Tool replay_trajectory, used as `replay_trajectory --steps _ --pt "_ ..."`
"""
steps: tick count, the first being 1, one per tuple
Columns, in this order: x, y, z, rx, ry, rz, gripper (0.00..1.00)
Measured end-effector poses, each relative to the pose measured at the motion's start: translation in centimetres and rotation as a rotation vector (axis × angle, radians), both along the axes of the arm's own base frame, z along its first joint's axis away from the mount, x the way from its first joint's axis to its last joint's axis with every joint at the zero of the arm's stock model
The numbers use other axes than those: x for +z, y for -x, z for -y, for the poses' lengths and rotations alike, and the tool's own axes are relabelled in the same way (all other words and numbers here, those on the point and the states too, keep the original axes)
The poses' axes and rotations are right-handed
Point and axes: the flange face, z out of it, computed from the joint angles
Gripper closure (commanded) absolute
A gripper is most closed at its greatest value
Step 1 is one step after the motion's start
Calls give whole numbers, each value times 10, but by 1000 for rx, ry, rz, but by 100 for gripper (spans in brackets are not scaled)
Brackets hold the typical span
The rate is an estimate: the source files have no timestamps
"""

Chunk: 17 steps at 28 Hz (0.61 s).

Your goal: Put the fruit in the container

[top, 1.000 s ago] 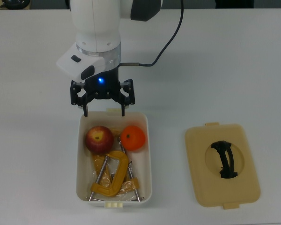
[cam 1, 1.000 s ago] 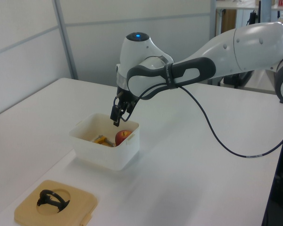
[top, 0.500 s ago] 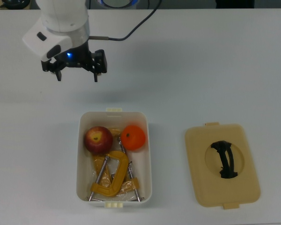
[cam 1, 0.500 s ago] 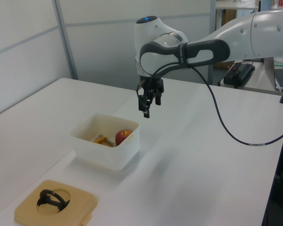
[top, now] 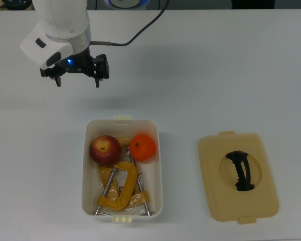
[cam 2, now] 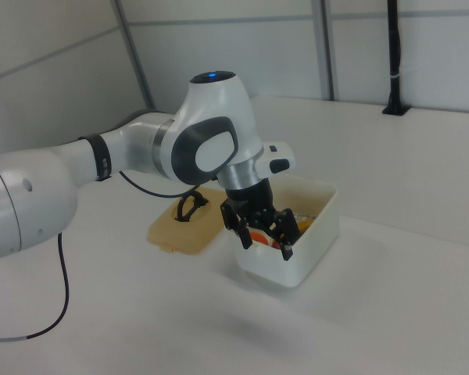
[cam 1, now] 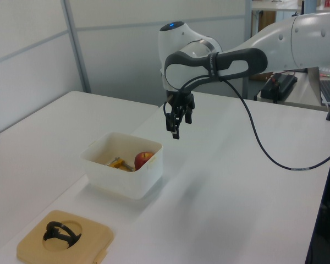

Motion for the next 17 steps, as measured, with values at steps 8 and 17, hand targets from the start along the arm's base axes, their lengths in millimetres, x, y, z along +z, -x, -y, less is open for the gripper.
replay_trajectory --steps 8,17 --pt "-3 -1 1 2 9 -5 0" --pt "-3 -1 1 2 10 -6 0"
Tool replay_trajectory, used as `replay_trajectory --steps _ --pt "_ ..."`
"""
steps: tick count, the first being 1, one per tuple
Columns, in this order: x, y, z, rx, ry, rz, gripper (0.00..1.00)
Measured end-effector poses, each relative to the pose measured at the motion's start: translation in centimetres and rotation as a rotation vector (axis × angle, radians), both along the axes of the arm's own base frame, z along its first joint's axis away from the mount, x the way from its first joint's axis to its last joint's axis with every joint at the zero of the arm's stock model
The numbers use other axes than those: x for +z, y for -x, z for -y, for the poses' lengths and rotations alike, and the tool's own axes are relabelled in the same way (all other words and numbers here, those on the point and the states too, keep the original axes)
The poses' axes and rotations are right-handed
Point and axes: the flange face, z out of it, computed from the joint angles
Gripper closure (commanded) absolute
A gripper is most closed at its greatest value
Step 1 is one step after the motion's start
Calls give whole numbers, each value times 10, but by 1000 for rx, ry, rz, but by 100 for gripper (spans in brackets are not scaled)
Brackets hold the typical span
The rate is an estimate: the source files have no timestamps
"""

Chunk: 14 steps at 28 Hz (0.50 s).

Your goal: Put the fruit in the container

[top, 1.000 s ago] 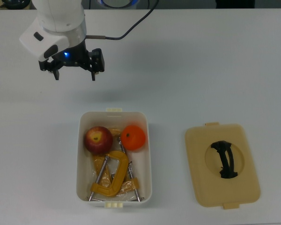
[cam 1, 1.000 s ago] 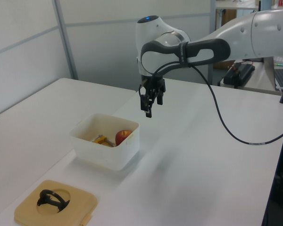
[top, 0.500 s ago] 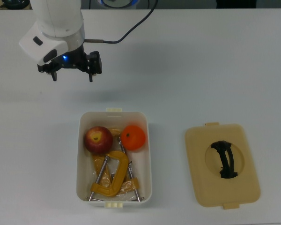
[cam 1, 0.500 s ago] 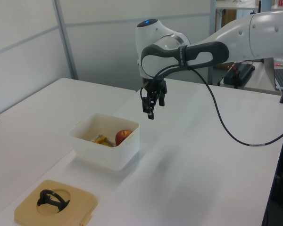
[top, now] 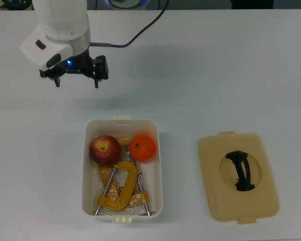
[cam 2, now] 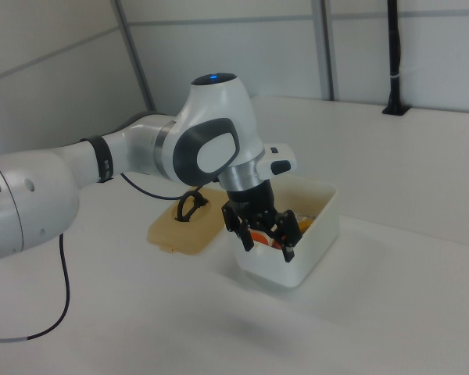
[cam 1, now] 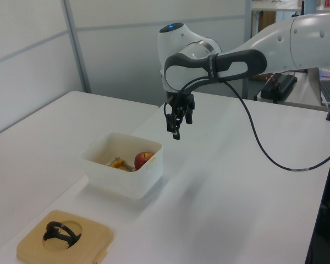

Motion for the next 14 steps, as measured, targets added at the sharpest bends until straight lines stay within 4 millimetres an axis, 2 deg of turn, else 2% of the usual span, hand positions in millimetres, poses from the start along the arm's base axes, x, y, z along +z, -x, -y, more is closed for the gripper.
replay_trajectory --steps 14 --pt "0 0 2 3 13 -1 0"
